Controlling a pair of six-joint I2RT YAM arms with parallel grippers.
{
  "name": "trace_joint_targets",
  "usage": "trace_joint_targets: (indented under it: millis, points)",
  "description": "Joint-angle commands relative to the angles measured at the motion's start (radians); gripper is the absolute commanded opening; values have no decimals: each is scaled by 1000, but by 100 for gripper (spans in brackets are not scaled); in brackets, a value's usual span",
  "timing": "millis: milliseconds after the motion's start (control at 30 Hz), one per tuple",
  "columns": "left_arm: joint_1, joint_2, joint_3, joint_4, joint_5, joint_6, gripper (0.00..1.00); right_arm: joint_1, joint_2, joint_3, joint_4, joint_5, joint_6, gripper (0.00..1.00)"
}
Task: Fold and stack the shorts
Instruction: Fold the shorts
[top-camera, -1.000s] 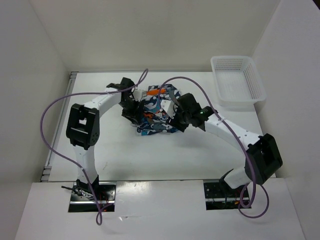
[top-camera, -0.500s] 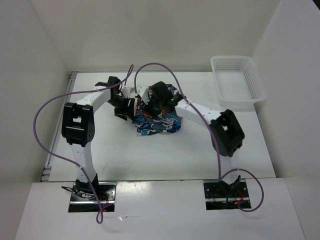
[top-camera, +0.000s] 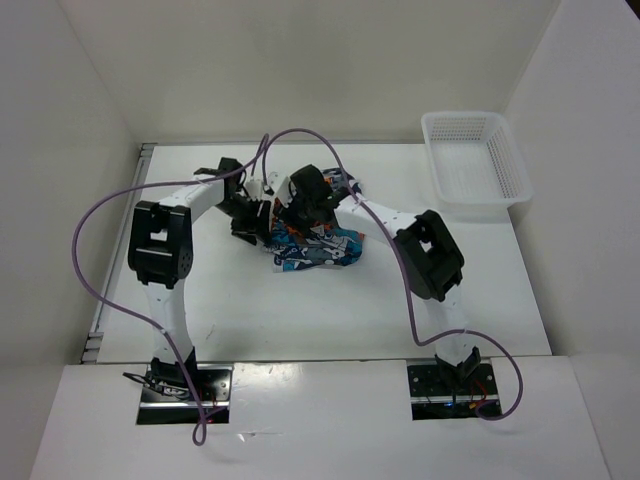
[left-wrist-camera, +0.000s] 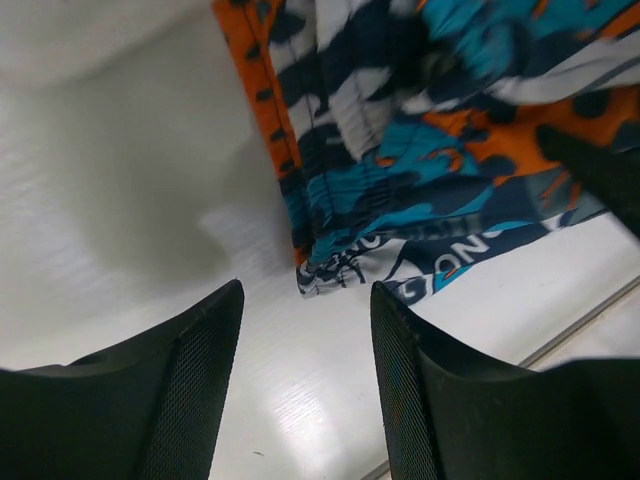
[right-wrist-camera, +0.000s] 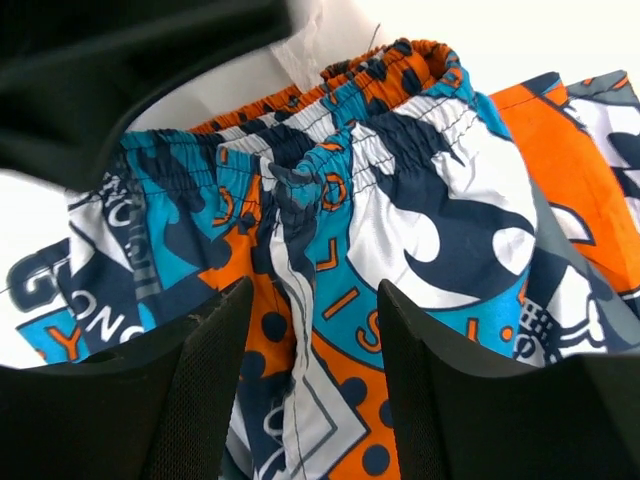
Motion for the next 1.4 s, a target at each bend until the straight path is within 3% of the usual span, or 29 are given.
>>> trace_joint_targets:
  millis: [0,133,233,267,333,367,467,567,700,1067,1233,1367]
  points:
    - [-12,26,-51,-8,45,5,61,10,30,25,36,18,6,58]
    - [-39,35,-63,13,45,5,61,10,41,16,25,9,6,50]
    - [-39,54,-63,13,45,5,58,10,53,7,14,9,-3,33]
    - [-39,54,-54,13,54,5,56,10,53,7,14,9,-3,19]
    - [-39,63,-54,13,54,5,44,10,53,7,27,38,6,4]
    - [-39,63,-54,13,65,5,38,10,41,17,37,38,6,1]
    - [-48,72,-54,13,65,5,18,10,-4,72,2,6,-21,0]
    - [-48,72,-54,23,65,5,11,1,-53,126,-107,-129,-64,0]
    - [-48,62,-54,23,65,5,8,-8,-97,151,-264,-237,-136,0]
    - [-48,29,-63,32,56,5,5,-39,-137,221,-470,-416,-234,0]
    - [-48,11,-63,32,56,5,5,-13,-157,64,-438,-450,-213,0]
    - [-25,11,-54,21,56,5,5,26,-142,-70,-313,-409,-146,0]
